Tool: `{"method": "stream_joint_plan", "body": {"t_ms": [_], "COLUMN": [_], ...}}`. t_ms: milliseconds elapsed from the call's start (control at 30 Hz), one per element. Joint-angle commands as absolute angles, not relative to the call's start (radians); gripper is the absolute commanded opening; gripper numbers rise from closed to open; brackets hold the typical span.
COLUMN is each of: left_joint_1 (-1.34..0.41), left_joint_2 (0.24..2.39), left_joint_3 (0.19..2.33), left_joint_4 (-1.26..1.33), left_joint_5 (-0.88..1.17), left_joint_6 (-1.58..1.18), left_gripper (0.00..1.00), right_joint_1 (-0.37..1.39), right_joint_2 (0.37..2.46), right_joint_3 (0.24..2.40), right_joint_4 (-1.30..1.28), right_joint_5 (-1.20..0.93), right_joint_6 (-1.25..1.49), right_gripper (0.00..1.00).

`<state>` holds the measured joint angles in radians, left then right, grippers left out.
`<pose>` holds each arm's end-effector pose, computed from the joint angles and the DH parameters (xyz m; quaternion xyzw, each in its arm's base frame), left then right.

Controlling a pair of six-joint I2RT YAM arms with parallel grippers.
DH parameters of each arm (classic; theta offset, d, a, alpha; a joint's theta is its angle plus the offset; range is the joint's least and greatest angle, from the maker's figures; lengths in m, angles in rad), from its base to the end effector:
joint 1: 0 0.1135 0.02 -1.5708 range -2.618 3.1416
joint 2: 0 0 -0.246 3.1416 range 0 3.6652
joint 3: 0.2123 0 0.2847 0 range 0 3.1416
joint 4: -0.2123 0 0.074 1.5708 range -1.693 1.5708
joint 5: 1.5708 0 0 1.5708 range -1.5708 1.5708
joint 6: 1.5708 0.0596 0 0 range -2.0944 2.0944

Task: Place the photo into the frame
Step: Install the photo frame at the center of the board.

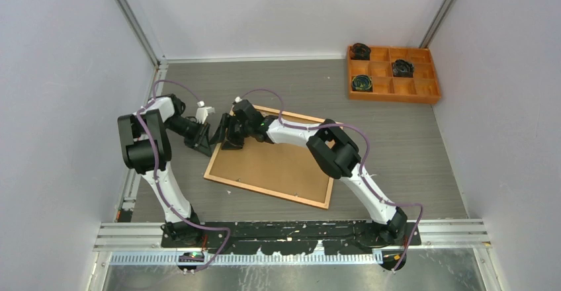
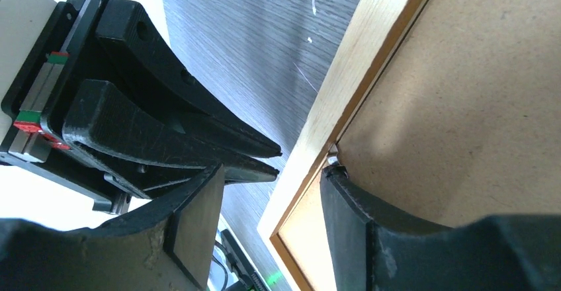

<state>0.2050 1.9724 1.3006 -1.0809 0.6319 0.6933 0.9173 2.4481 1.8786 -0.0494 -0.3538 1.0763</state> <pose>0.3491 0.0366 0.0936 0.2014 0.9253 -0.3162 0.0566 0.3373 0.4744 0.0958 -0.0109 0.8786 0.4637 0.1136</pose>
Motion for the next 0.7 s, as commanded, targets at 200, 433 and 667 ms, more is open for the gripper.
{"method": "stream_joint_plan", "body": {"t_ms": [200, 433, 667], "left_joint_1": [0.213, 0.208, 0.165], "left_joint_2": [1.925, 1.916, 1.881], "left_joint_3": [1.349, 1.317, 1.232], "left_joint_4": [-1.126, -1.090, -1.032], "left_joint_5": [0.614, 0.571, 0.497], "left_joint_6": [0.730, 0.732, 0.747], "left_gripper": [0.19, 0.19, 0.19], "right_joint_1": [0.820, 0.532, 0.256], "right_joint_2": [2.117, 1.738, 1.421], "right_joint_3": [1.605, 1.193, 0.971], "right_joint_4": [0.063, -0.094, -0.384], "right_joint_5": [-0.373, -0.301, -0.089], "right_joint_6": [1.063, 1.007, 0.861], "right_gripper": [0.79, 0.93, 0.98]}}
